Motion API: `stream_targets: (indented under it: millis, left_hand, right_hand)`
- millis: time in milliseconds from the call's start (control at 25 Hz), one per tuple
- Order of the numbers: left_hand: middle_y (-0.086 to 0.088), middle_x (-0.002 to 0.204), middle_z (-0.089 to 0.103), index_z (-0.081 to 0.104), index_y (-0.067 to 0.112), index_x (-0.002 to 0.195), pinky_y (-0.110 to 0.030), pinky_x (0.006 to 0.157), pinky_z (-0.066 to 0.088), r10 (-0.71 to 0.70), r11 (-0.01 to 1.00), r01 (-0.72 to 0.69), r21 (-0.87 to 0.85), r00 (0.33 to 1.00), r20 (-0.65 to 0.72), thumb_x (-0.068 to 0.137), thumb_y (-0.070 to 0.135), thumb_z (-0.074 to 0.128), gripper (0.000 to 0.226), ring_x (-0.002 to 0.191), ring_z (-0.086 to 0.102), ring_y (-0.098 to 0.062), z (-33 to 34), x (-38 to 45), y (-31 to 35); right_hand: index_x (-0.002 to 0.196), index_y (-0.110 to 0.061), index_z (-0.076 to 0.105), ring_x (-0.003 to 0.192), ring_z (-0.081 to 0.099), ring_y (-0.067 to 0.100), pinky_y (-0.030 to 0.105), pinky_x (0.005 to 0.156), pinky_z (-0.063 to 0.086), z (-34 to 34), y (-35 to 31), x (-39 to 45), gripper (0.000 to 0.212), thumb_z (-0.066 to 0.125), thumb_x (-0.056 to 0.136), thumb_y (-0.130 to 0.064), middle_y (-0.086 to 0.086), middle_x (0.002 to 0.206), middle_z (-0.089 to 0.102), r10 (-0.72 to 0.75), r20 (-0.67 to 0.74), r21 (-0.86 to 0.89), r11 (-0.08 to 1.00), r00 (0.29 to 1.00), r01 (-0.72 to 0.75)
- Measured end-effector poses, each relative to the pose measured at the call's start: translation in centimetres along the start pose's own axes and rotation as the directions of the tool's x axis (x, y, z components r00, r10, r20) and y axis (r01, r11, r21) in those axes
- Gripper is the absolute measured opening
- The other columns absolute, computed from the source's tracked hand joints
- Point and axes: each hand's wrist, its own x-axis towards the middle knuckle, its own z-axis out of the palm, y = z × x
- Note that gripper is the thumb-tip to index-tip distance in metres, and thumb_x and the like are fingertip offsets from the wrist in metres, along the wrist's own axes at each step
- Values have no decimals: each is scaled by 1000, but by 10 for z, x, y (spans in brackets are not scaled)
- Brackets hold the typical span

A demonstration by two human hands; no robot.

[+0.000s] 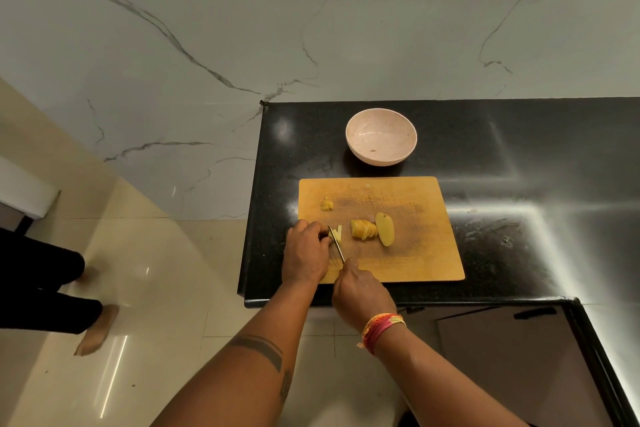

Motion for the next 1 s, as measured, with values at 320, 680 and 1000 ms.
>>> stream_targets:
  millis: [320, 680, 1000]
  left_hand:
    - [3, 118, 55, 70, 23, 116, -30, 88, 50, 16, 1000, -16, 21, 1000, 4, 97, 30, 66, 20, 112, 50, -16, 0, 2, -1]
    - [1, 122, 54, 67, 22, 121, -31, 92, 52, 0, 998, 0, 61, 1000, 6, 98, 31, 64, 25, 115, 48, -16, 0, 0, 4]
    - [1, 124, 54, 65, 22, 120, -28, 90, 48, -11, 996, 10, 85, 1000, 6, 100, 29, 61, 23, 115, 48, -17, 1, 0, 6]
  right_hand:
    - [135, -8, 42, 63, 57, 23, 34, 55, 44, 2, -1, -1, 37, 34, 99, -16, 6, 78, 58, 30, 13, -14, 999, 999, -30]
    - [113, -12, 43, 69, 58, 22, 36, 63, 52, -3, -3, -4, 16, 37, 99, -12, 3, 77, 53, 44, 103, -1, 999, 994, -44]
    - [109, -15, 47, 62, 61, 17, 31, 53, 47, 1, 8, -30, 13, 37, 100, -17, 2, 75, 64, 67, 101, 34, 997, 993, -71]
